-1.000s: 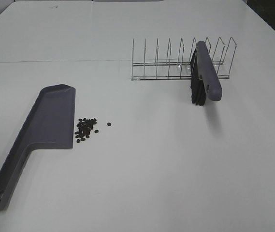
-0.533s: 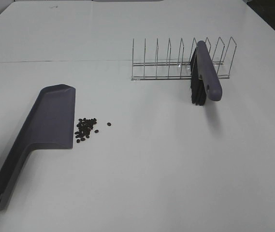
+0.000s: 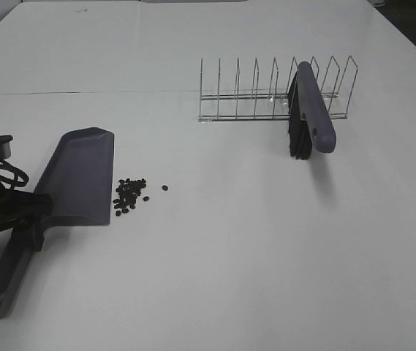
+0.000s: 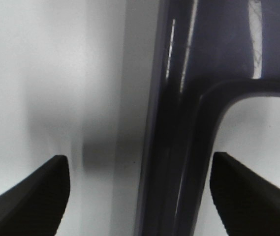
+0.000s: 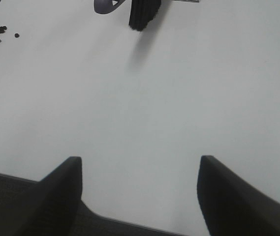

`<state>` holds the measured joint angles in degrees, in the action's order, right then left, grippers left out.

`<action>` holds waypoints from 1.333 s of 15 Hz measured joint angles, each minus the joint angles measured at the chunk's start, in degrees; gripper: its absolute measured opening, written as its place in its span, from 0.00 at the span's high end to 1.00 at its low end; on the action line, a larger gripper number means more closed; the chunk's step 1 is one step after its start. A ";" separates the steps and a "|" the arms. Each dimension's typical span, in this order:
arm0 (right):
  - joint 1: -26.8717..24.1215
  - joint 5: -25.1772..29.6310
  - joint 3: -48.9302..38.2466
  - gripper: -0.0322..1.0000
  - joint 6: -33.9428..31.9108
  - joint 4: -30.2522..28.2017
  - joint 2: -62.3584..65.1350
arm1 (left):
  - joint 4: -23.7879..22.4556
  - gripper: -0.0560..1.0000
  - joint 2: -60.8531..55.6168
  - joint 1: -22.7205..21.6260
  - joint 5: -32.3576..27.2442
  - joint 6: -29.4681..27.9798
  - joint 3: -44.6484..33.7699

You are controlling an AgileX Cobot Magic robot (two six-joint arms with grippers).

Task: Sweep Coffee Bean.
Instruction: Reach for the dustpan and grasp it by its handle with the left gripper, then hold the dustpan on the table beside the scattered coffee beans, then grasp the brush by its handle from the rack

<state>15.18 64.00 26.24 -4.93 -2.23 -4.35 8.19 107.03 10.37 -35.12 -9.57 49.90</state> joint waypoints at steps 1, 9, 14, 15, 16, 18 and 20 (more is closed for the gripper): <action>0.00 0.00 0.00 0.35 0.00 0.00 0.00 | 0.00 0.29 1.03 0.00 0.74 0.00 0.00; 0.00 -1.03 1.89 0.35 0.00 -1.95 -10.77 | 0.17 0.64 1.89 0.06 5.44 -0.40 0.29; 0.00 -2.98 23.66 0.35 -0.74 -5.04 -42.51 | 0.17 0.64 1.95 0.06 5.44 -0.46 0.29; 0.00 -2.92 26.13 0.36 -1.43 -5.04 -45.78 | 0.17 0.64 1.95 0.06 5.44 -0.46 0.29; 0.00 -2.35 30.88 0.36 -2.92 -5.04 -52.54 | 0.06 0.64 1.95 0.06 5.44 -0.46 0.29; 0.00 0.97 41.83 0.40 -4.76 -5.04 -65.49 | 0.00 0.64 1.95 0.06 5.27 0.34 0.29; 0.00 5.16 53.46 0.41 -3.38 -4.70 -78.95 | 0.00 0.64 1.95 0.06 4.93 1.72 0.29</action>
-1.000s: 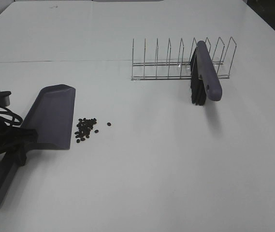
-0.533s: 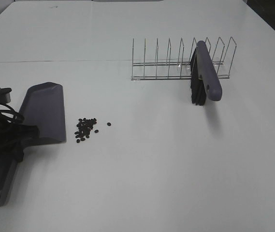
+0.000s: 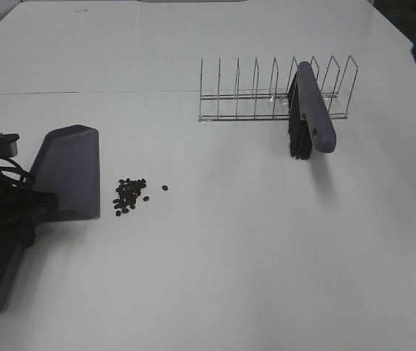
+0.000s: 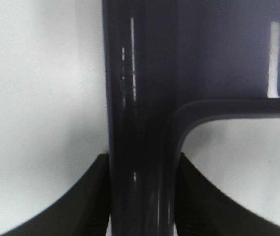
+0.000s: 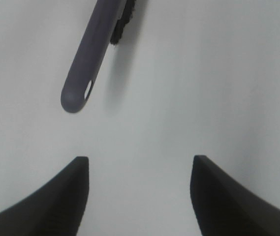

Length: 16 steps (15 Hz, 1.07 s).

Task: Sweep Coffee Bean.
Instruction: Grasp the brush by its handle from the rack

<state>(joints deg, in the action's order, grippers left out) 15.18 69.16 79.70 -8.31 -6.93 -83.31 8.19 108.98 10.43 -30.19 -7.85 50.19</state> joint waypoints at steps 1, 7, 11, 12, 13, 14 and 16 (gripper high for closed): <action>0.00 0.63 8.59 0.41 1.89 0.52 -9.34 | 0.00 0.64 0.00 0.00 -0.34 0.34 0.00; -1.60 0.69 42.06 0.41 4.35 9.17 -40.62 | 0.00 0.64 0.00 0.00 -1.09 1.15 0.06; -6.76 0.63 47.33 0.41 4.35 14.73 -51.11 | 0.00 0.64 0.00 0.00 -1.20 1.72 0.06; -6.99 0.63 47.33 0.41 4.47 13.98 -52.94 | 0.00 0.64 0.00 0.00 -1.20 1.72 0.06; -6.88 0.63 47.38 0.41 4.53 13.41 -54.37 | 0.00 0.64 0.00 0.00 -1.20 1.72 0.06; -6.88 0.63 47.50 0.41 4.53 13.24 -56.32 | 0.00 0.64 0.00 0.00 -1.20 1.72 0.06; -6.88 0.57 47.50 0.42 4.47 12.95 -57.07 | 0.00 0.64 0.00 0.00 -1.20 1.72 0.06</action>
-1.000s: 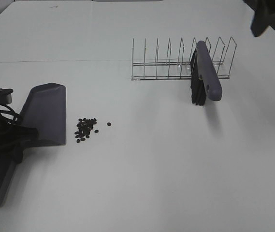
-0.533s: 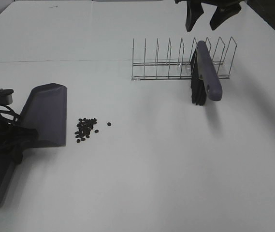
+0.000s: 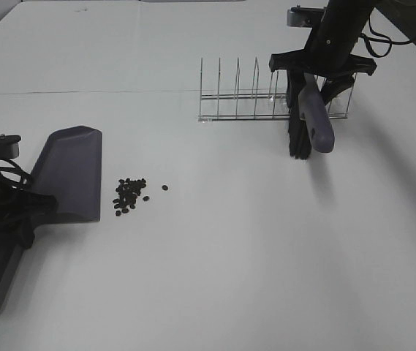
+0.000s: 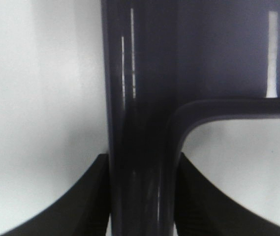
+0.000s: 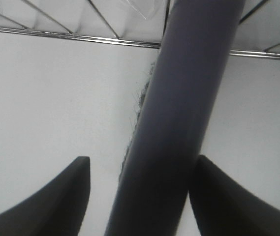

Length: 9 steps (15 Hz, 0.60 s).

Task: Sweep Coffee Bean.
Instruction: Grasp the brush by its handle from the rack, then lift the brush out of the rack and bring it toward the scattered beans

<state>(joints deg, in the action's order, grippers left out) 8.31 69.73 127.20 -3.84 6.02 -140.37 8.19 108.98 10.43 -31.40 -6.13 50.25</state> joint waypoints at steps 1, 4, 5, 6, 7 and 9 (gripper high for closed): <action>0.00 -0.17 0.00 0.45 0.00 -0.29 0.00 | 0.00 0.64 0.00 0.00 0.00 0.11 0.00; 0.00 -0.17 0.23 0.61 -1.72 -4.07 0.00 | 0.00 0.64 0.00 0.00 0.00 0.17 0.00; -0.06 -0.17 0.23 0.61 -1.78 -4.30 0.00 | -0.11 0.64 0.00 0.00 0.00 0.17 0.00; 0.00 -0.17 0.23 0.61 -1.83 -4.47 0.00 | -0.11 0.64 0.00 0.00 0.00 0.29 0.00; 0.00 -0.06 0.23 0.61 -2.23 -4.64 0.00 | -0.11 0.64 0.00 0.00 -0.06 0.69 0.00; 0.00 -0.06 0.23 0.61 -2.64 -4.64 0.23 | -0.11 0.64 0.00 0.00 -0.06 1.49 0.00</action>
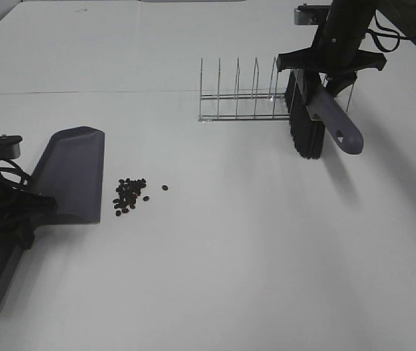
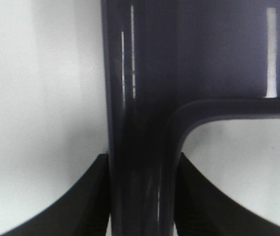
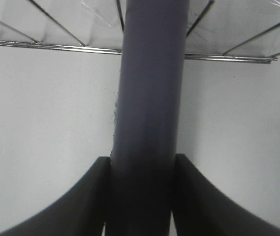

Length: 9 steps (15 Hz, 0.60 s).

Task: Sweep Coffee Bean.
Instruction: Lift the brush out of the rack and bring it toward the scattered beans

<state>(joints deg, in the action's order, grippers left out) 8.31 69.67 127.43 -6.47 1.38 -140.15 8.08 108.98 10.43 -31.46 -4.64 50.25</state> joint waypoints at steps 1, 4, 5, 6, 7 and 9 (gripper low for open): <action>0.00 0.11 0.00 0.61 0.00 0.00 0.23 | 0.00 0.64 0.00 0.00 -0.06 0.00 0.00; 0.00 0.40 0.00 0.62 -0.40 -0.11 4.24 | 0.00 0.64 0.00 0.00 -0.52 0.06 0.00; 0.00 0.52 0.00 0.62 -0.46 -0.29 6.19 | 0.00 0.64 0.00 0.00 -0.74 0.11 0.00; 0.00 0.80 0.00 0.62 -0.52 -0.34 7.22 | -0.06 0.64 0.00 0.00 -0.86 0.11 0.00; 0.00 0.69 0.00 0.62 -0.52 -0.40 8.88 | -0.06 0.64 0.00 0.00 -0.86 0.11 0.00; 0.06 0.52 -5.04 0.62 -0.46 -1.38 15.58 | -0.11 0.64 0.00 0.00 -1.20 0.23 0.17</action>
<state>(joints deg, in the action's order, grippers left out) 8.37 70.19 122.38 -6.93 0.00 -124.56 7.96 108.98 10.43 -32.66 -4.41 50.42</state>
